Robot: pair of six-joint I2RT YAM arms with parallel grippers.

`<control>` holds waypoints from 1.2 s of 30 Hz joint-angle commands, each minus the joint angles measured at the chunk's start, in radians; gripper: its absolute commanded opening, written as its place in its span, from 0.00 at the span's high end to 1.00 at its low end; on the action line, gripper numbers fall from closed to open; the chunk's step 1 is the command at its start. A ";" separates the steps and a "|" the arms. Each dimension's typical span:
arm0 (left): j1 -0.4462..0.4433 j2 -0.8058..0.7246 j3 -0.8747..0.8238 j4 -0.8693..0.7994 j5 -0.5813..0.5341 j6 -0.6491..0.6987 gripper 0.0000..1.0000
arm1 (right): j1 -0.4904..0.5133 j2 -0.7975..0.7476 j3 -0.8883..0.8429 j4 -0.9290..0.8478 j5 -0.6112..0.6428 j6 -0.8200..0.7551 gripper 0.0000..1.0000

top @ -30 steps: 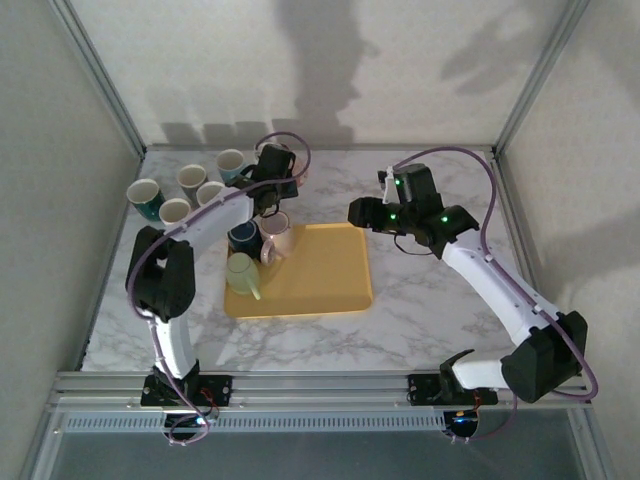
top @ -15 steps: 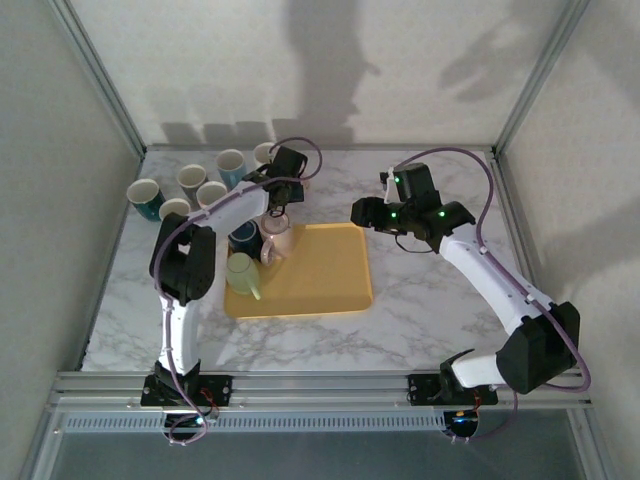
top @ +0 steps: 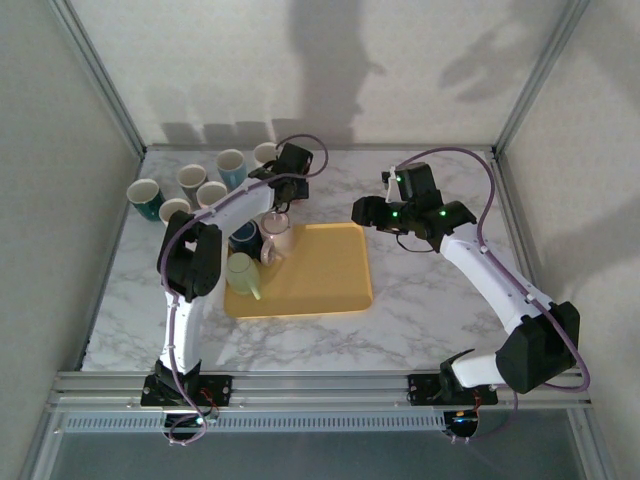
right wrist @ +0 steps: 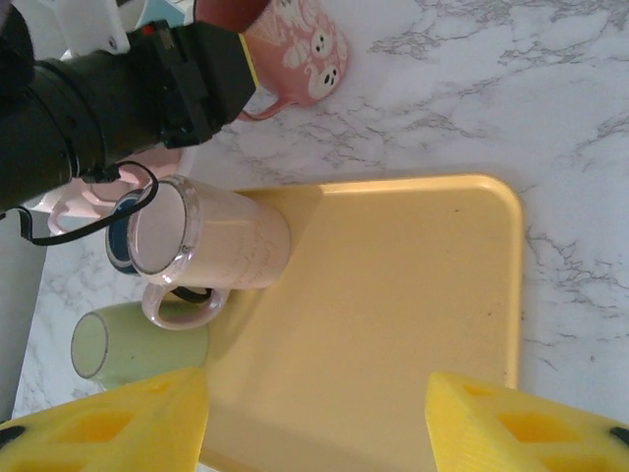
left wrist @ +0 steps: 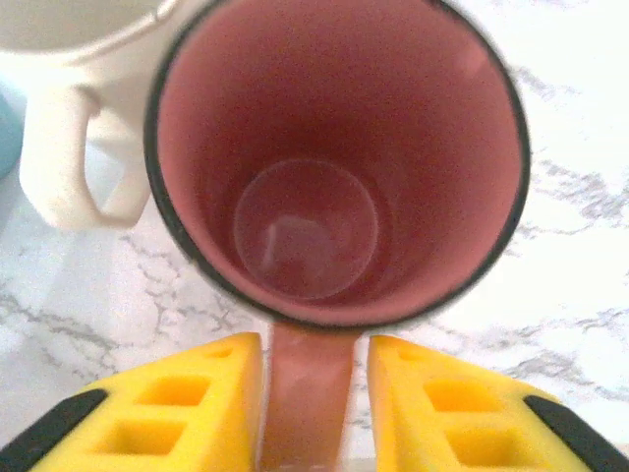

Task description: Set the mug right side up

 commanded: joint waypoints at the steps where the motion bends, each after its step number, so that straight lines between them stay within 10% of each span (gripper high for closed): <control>1: -0.007 -0.032 0.044 0.017 -0.025 0.007 0.63 | -0.010 -0.012 0.005 -0.014 -0.008 -0.021 0.39; 16: -0.036 -0.469 -0.253 0.032 0.081 -0.025 0.38 | -0.013 -0.094 -0.040 -0.086 0.019 -0.092 0.36; 36: -0.046 -0.879 -0.702 -0.227 0.235 0.156 0.43 | -0.018 -0.062 -0.028 -0.165 -0.084 -0.217 0.35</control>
